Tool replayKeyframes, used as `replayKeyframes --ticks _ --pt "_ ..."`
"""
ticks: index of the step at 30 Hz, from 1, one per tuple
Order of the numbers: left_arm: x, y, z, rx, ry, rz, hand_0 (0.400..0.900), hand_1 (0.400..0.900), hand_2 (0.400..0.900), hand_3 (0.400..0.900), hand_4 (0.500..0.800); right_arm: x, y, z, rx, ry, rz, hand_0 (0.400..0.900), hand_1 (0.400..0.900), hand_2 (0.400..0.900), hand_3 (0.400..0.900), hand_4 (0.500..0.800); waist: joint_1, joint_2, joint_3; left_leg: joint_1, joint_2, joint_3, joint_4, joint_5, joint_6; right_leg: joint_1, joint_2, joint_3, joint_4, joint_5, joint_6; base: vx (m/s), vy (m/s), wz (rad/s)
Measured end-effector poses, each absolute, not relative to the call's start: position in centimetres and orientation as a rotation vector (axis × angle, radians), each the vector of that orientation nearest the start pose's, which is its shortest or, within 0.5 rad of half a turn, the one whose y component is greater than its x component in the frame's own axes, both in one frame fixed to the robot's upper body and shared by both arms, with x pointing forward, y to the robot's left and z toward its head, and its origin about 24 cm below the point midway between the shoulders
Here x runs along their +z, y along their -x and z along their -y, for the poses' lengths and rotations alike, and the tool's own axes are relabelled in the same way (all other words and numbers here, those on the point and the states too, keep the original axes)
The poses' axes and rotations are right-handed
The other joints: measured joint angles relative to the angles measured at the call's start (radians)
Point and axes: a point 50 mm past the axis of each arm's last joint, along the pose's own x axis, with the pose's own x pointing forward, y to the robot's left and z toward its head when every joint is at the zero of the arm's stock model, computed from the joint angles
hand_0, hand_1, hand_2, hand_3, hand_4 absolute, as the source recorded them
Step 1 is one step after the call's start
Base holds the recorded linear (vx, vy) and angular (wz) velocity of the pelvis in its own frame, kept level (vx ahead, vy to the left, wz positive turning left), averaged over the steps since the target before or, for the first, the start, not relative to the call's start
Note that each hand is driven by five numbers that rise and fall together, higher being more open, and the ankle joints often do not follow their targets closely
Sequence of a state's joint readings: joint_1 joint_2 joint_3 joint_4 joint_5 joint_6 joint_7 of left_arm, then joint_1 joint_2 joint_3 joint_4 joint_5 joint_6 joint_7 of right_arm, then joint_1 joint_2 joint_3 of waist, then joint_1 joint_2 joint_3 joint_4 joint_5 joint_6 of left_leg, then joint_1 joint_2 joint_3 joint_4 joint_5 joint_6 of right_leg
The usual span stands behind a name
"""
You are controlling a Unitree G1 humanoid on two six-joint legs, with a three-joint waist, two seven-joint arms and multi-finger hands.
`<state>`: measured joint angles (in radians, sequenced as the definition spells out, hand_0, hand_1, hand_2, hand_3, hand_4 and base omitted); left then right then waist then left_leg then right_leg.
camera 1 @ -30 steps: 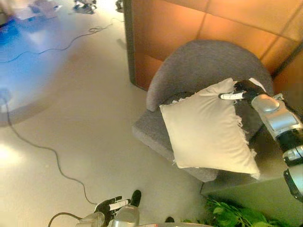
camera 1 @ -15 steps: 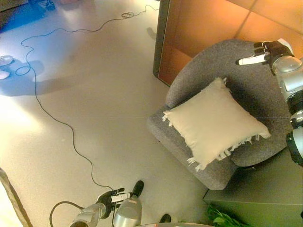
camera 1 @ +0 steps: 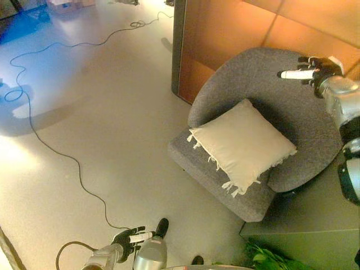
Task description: Pick up the pillow and put it on the sofa.
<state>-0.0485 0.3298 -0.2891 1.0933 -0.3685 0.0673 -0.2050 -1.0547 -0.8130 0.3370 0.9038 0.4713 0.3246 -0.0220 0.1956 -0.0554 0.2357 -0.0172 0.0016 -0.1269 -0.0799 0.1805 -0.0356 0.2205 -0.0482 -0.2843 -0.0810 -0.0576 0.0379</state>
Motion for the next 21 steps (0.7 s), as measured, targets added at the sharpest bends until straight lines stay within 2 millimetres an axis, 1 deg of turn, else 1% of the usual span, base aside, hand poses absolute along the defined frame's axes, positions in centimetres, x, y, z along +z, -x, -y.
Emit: replayKeyframes --ticks 1,2,3,6,8,9,11,13,15,17,21 --pt "-14.6 -12.7 -23.5 -0.059 -0.01 -1.137 0.9 0.9 0.9 0.9 0.8 19.8 -38.4 30.3 -0.268 0.325 -0.186 0.9 0.9 0.9 0.9 0.8 -0.013 0.003 -0.001 0.002 0.001 0.006 0.0 -0.001 0.0 -0.001 -0.001 0.006 0.002 0.001 0.001 -0.08 0.061 -0.25" --pt "-14.6 -12.6 -23.6 -0.055 -0.009 -1.141 0.9 0.9 0.9 0.9 0.8 17.7 -38.0 29.7 -0.244 0.28 -0.198 0.9 0.9 0.9 0.9 0.8 -0.027 0.005 -0.003 0.005 0.002 0.012 0.0 -0.001 0.001 -0.001 -0.001 0.011 0.002 0.001 0.001 -0.09 0.065 -0.31" --pt "-14.7 -12.2 -23.7 -0.049 -0.005 -1.15 0.9 0.9 0.9 0.9 0.8 15.7 -37.6 29.0 -0.221 0.245 -0.213 0.9 0.9 0.9 0.9 0.8 -0.031 0.009 -0.006 0.007 0.004 0.018 0.0 -0.003 0.003 0.0 -0.001 0.014 0.003 0.001 0.002 -0.09 0.057 -0.32" --pt "-15.0 -11.4 -23.6 -0.021 0.026 -1.164 0.9 0.9 0.9 0.9 0.8 8.7 -35.0 26.4 -0.145 0.156 -0.294 0.9 0.9 0.9 0.9 0.8 -0.074 0.019 -0.014 0.014 0.011 0.052 0.0 -0.012 0.007 -0.012 -0.003 0.047 0.012 0.002 0.002 -0.09 0.051 -0.35" --pt "-15.2 -10.7 -23.6 -0.003 0.038 -1.177 0.9 0.9 0.9 0.9 0.8 3.7 -32.6 24.0 -0.104 0.086 -0.388 0.9 0.9 0.9 0.9 0.8 -0.107 0.025 -0.018 0.027 0.012 0.079 -0.001 -0.019 0.008 -0.012 -0.002 0.074 0.014 0.003 0.003 -0.09 0.044 -0.29" --pt "-15.3 -10.5 -23.4 0.001 0.035 -1.184 0.9 0.9 0.9 0.9 0.8 0.8 -30.5 23.1 -0.1 0.046 -0.447 0.9 0.9 0.9 0.9 0.8 -0.121 0.029 -0.022 0.032 0.014 0.089 -0.001 -0.023 0.008 -0.012 -0.004 0.085 0.014 0.003 0.003 -0.08 0.034 -0.22" --pt "-15.5 -10.1 -22.8 -0.002 0.051 -1.188 0.9 0.9 0.9 0.9 0.8 -3.9 -26.3 21.9 -0.101 -0.027 -0.582 0.9 0.9 0.9 0.9 0.8 -0.143 0.037 -0.029 0.037 0.015 0.103 -0.001 -0.029 0.008 -0.009 -0.006 0.093 0.013 0.003 0.004 -0.1 0.041 -0.23" --pt "-15.8 -9.9 -21.9 -0.015 0.07 -1.193 0.9 0.9 0.9 0.9 0.8 -6.7 -23.0 21.4 -0.12 -0.06 -0.68 0.9 0.9 0.9 0.9 0.8 -0.173 0.042 -0.032 0.041 0.02 0.115 -0.001 -0.031 0.009 -0.013 -0.008 0.11 0.01 0.007 0.006 -0.1 0.042 -0.21" --pt "-15.9 -9.5 -21.5 -0.006 0.075 -1.2 0.9 0.9 0.9 0.9 0.8 -8.5 -20.4 21.0 -0.124 -0.06 -0.761 0.9 0.9 0.9 0.9 0.8 -0.194 0.04 -0.034 0.052 0.026 0.135 -0.002 -0.036 0.008 -0.012 -0.004 0.132 0.009 0.011 0.005 -0.08 0.027 -0.13" --pt "-16.0 -9.0 -21.6 0.003 0.072 -1.215 0.9 0.9 0.9 0.9 0.8 -9.5 -18.9 20.8 -0.137 -0.063 -0.807 0.9 0.9 0.9 0.9 0.8 -0.218 0.04 -0.046 0.057 0.032 0.149 -0.007 -0.038 0.006 -0.012 -0.001 0.142 0.009 0.013 0.003 -0.08 0.029 -0.12" --pt "-16.3 -8.1 -21.7 0.008 0.072 -1.253 0.9 0.9 0.9 0.9 0.8 -11.7 -16.5 21.2 -0.191 -0.059 -0.922 0.9 0.9 0.9 0.9 0.8 -0.22 0.037 -0.106 0.063 0.041 0.16 -0.011 -0.047 -0.003 -0.016 0.0 0.162 0.01 0.01 0.006 -0.06 0.022 -0.09"
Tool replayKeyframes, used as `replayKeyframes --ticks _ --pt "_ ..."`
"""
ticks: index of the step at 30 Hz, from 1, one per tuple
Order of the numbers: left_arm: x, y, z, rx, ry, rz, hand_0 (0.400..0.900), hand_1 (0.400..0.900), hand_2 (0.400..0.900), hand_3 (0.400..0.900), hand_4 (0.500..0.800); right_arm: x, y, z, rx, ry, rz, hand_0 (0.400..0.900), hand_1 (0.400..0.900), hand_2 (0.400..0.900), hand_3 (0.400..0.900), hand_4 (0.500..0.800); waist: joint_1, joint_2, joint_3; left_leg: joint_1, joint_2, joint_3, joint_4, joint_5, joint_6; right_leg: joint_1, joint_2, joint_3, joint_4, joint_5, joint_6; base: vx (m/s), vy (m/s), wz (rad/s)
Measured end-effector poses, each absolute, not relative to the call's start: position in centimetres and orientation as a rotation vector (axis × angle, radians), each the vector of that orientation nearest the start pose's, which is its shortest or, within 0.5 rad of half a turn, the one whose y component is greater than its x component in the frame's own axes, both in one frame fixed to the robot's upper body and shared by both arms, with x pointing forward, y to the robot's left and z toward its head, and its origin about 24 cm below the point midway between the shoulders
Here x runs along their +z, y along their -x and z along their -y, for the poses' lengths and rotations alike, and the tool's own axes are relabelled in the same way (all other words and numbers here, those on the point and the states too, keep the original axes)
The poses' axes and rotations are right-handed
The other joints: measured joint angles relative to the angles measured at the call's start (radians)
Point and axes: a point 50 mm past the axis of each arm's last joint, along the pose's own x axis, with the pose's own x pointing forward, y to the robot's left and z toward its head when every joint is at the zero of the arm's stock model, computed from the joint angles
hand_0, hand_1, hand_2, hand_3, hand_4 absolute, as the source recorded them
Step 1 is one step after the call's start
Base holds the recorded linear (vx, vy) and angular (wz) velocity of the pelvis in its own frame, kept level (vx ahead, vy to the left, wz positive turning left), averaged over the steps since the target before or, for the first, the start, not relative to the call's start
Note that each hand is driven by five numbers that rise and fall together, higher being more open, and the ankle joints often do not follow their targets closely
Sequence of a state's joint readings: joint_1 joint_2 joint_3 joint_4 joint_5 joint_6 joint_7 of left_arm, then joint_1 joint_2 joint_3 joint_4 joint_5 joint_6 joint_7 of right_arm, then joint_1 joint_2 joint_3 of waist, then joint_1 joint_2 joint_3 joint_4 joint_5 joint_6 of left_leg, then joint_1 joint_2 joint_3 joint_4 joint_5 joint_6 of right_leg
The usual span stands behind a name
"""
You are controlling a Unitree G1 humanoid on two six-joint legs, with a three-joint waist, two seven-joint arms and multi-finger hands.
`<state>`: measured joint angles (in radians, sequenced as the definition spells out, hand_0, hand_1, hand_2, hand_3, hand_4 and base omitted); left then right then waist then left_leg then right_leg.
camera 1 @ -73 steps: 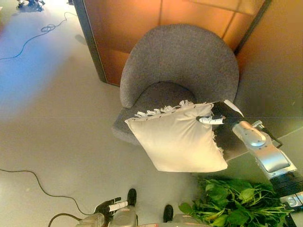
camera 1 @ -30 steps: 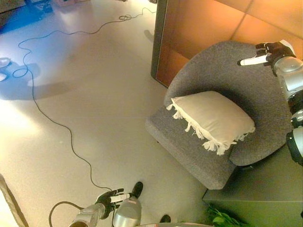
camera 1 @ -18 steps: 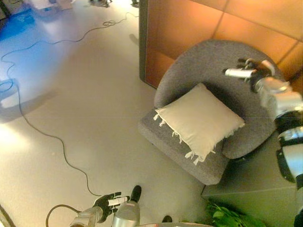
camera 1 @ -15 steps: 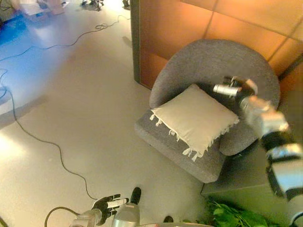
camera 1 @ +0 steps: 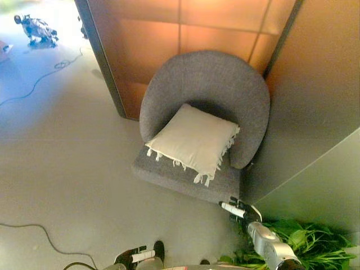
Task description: Pick up the pillow and put it on the sofa.
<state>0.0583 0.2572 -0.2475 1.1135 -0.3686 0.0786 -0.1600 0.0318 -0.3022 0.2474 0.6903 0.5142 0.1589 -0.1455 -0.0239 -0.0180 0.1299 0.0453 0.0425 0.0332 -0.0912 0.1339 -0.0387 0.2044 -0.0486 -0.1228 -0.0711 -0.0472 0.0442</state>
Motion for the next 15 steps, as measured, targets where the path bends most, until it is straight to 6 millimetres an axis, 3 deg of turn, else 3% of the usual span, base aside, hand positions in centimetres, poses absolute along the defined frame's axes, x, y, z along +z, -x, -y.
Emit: replayKeyframes --ticks 6,10,13,15 --pt "-16.6 -7.3 -21.6 0.001 0.068 -1.293 0.9 0.9 0.9 0.9 0.8 -15.5 -10.9 21.7 -0.234 -0.01 -1.195 0.9 0.9 0.9 0.9 0.8 0.004 0.005 -0.052 0.001 0.003 0.002 0.0 -0.004 0.002 -0.003 0.0 0.003 0.004 -0.002 -0.002 -0.05 0.009 -0.02" --pt "-16.7 -7.2 -21.4 -0.026 0.053 -1.312 0.9 0.9 0.9 0.9 0.8 -16.8 -6.8 22.5 -0.221 0.074 -1.387 0.9 0.9 0.9 0.9 0.8 0.002 0.02 -0.062 0.001 0.003 0.007 0.0 -0.005 0.004 -0.007 -0.001 0.005 0.008 -0.002 -0.001 -0.03 0.009 -0.05" --pt "-16.7 -7.4 -21.4 -0.04 0.051 -1.321 0.9 0.9 0.9 0.9 0.8 -17.1 -4.8 22.9 -0.227 0.077 -1.491 0.9 0.9 0.9 0.9 0.8 0.002 0.024 -0.065 0.004 0.005 0.011 0.0 -0.005 0.004 -0.007 0.001 0.009 0.008 -0.002 -0.002 0.0 0.002 -0.01" --pt "-16.7 -7.3 -21.4 -0.041 0.052 -1.326 0.9 0.9 0.9 0.9 0.8 -17.1 -4.8 22.9 -0.227 0.06 -1.5 0.9 0.9 0.9 0.9 0.8 0.002 0.025 -0.068 0.005 0.006 0.012 0.0 -0.005 0.003 -0.007 0.001 0.011 0.009 -0.001 -0.002 -0.01 0.009 -0.05"
